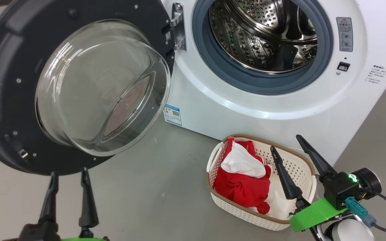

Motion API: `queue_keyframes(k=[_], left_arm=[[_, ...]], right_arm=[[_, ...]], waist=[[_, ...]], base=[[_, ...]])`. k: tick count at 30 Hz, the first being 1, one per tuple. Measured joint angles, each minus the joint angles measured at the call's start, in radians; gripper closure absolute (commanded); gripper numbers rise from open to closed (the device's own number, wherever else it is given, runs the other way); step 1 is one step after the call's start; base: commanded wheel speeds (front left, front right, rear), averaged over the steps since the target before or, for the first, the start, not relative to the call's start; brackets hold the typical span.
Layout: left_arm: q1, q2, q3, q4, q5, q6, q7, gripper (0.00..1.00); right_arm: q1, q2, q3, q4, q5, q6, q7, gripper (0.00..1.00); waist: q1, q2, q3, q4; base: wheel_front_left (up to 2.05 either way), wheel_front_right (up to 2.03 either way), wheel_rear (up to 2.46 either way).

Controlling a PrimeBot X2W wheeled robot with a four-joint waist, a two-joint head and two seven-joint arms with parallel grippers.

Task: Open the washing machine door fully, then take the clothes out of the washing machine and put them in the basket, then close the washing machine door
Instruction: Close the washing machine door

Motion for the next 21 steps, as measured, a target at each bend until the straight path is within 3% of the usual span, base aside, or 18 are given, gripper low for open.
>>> queue_keyframes(k=[1,5,12,17,21], left_arm=[[0.0,0.0,0.0,0.0,-0.001,0.0,0.0,1.0],[-0.001,0.0,0.018,-0.003,-0.007,0.005,-0.008,1.0],[-0.076,0.022,0.141,-0.005,-0.065,0.007,-0.039,1.0],[-0.204,0.024,0.24,0.005,-0.154,-0.048,-0.048,1.0],[-0.335,0.038,0.338,0.095,-0.228,-0.11,-0.055,1.0]], right_arm=[[0.0,0.0,0.0,0.0,0.0,0.0,0.0,0.0],[0.001,0.0,-0.002,0.0,0.0,0.0,0.0,0.0],[0.001,0.0,-0.005,0.002,0.003,0.0,0.0,0.0],[0.002,0.002,-0.031,0.009,0.003,0.0,0.0,0.0],[0.002,0.008,-0.061,0.011,-0.006,0.0,0.0,0.0]], waist=[[0.0,0.0,0.0,-0.001],[0.0,0.0,-0.002,-0.003],[0.0,0.0,-0.006,-0.008],[0.0,0.0,-0.006,-0.014],[0.0,0.0,-0.002,-0.022]], base=[[0.0,0.0,0.0],[0.0,0.0,0.0],[0.0,0.0,0.0],[0.0,0.0,0.0],[0.0,0.0,0.0]])
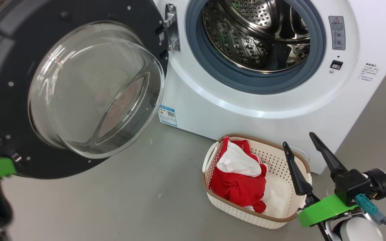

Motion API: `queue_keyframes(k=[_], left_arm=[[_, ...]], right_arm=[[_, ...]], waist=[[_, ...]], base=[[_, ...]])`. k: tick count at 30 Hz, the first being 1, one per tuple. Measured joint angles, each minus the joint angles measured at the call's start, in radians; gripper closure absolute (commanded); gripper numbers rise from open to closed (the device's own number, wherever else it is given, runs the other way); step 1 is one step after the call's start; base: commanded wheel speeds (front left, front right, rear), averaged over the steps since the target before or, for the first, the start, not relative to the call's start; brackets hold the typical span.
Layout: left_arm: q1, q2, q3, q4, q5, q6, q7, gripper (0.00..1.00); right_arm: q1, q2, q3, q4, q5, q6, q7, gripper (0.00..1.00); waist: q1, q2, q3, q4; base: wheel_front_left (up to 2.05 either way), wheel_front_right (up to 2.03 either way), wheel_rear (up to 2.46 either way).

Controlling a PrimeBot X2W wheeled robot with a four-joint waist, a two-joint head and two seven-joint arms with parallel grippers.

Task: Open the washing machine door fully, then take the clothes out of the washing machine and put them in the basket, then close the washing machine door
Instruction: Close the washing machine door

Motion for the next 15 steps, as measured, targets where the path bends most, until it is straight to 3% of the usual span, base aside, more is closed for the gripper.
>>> queue_keyframes(k=[3,15], left_arm=[[-0.094,0.015,0.051,0.091,-0.026,-0.028,0.0,1.0],[-0.378,0.091,0.122,0.562,-0.113,-0.053,0.052,1.0]], right_arm=[[0.0,0.003,-0.012,0.001,-0.005,0.0,0.0,0.0],[0.0,0.009,-0.027,-0.001,-0.018,0.0,0.02,0.0]], waist=[[0.0,0.0,0.004,-0.007],[0.0,0.0,0.009,-0.026]], base=[[0.0,0.0,0.0],[0.0,0.0,0.0]])
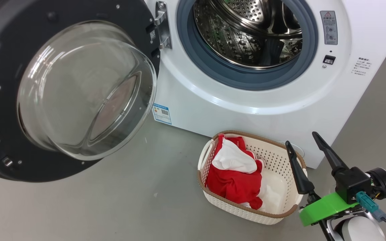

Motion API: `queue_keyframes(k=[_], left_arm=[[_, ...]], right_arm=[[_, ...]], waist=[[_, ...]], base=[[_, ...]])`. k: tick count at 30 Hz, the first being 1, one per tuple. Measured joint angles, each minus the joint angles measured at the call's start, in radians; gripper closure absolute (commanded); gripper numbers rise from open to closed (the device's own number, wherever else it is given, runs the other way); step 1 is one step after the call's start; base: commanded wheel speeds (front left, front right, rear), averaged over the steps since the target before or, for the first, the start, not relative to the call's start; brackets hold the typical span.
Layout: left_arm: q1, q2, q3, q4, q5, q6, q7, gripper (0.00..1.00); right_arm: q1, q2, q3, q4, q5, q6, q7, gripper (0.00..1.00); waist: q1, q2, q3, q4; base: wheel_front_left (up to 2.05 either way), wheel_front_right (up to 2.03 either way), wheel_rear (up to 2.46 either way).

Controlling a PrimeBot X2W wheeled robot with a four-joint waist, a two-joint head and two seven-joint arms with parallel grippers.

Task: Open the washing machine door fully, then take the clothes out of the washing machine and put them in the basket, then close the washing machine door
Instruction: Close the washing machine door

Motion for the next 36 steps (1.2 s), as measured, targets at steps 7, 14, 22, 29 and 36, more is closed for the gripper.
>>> queue_keyframes(k=[7,14,22,29,36], left_arm=[[-0.168,0.048,0.068,0.309,-0.126,-0.026,0.153,1.0],[-0.251,0.071,0.115,0.455,-0.227,-0.104,0.29,1.0],[-0.279,0.104,0.106,0.532,-0.265,-0.196,0.472,1.0],[-0.279,0.118,0.112,0.554,-0.31,-0.235,0.534,1.0],[-0.275,0.115,0.136,0.552,-0.368,-0.263,0.591,1.0]], right_arm=[[-0.001,0.0,0.01,-0.008,-0.012,0.0,0.022,0.0],[-0.002,-0.008,0.022,-0.012,-0.012,0.0,0.033,0.0],[-0.002,-0.016,0.023,-0.02,-0.012,0.0,0.035,0.0],[-0.002,-0.016,0.023,-0.023,-0.011,0.0,0.035,0.0],[-0.002,-0.016,0.023,-0.023,-0.011,0.0,0.035,0.0]], waist=[[0.0,0.0,0.026,-0.016],[0.0,0.0,0.046,-0.034],[0.0,0.0,0.059,-0.044],[0.0,0.0,0.061,-0.038],[0.0,0.0,0.059,-0.028]], base=[[0.0,0.0,0.0],[0.0,0.0,0.0],[0.0,0.0,0.0],[0.0,0.0,0.0],[0.0,0.0,0.0]])
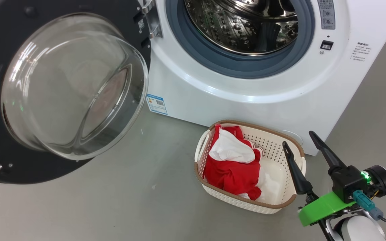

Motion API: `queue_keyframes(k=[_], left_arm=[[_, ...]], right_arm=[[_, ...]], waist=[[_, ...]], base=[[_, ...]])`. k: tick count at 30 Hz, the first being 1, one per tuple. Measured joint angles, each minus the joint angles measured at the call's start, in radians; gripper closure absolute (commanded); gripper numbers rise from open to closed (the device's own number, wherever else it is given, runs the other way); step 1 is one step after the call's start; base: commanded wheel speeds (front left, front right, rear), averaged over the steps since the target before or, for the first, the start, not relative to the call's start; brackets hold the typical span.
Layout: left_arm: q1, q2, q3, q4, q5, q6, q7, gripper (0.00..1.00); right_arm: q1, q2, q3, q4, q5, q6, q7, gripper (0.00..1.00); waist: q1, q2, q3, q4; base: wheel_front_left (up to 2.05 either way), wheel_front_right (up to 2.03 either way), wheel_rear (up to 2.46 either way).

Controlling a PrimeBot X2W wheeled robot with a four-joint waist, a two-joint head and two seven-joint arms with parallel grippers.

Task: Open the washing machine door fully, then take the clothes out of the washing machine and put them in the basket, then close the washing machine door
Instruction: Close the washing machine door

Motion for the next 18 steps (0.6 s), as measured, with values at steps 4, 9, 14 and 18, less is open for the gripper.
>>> queue_keyframes(k=[4,9,14,18], left_arm=[[0.017,-0.005,0.003,-0.026,-0.022,-0.009,0.036,1.0],[0.047,-0.018,0.01,-0.08,-0.065,-0.01,0.075,1.0],[0.085,-0.031,0.02,-0.139,-0.094,-0.011,0.115,1.0],[0.123,-0.045,0.028,-0.195,-0.127,-0.011,0.143,1.0]], right_arm=[[0.0,0.001,0.003,0.0,0.001,0.0,-0.001,0.0],[0.0,0.002,0.005,0.004,0.001,0.0,-0.003,0.0],[0.0,0.004,0.009,0.011,0.002,0.0,-0.006,0.0],[0.0,0.004,0.008,0.016,0.005,0.0,-0.007,0.0]], waist=[[0.0,0.0,0.001,0.006],[0.0001,0.0,0.004,0.013],[0.0,0.0001,0.003,0.016],[0.0,0.0,0.0,0.018]], base=[[0.0,0.0,0.0],[0.0,0.0,0.0],[0.0,0.0,0.0],[0.0,0.0,0.0]])
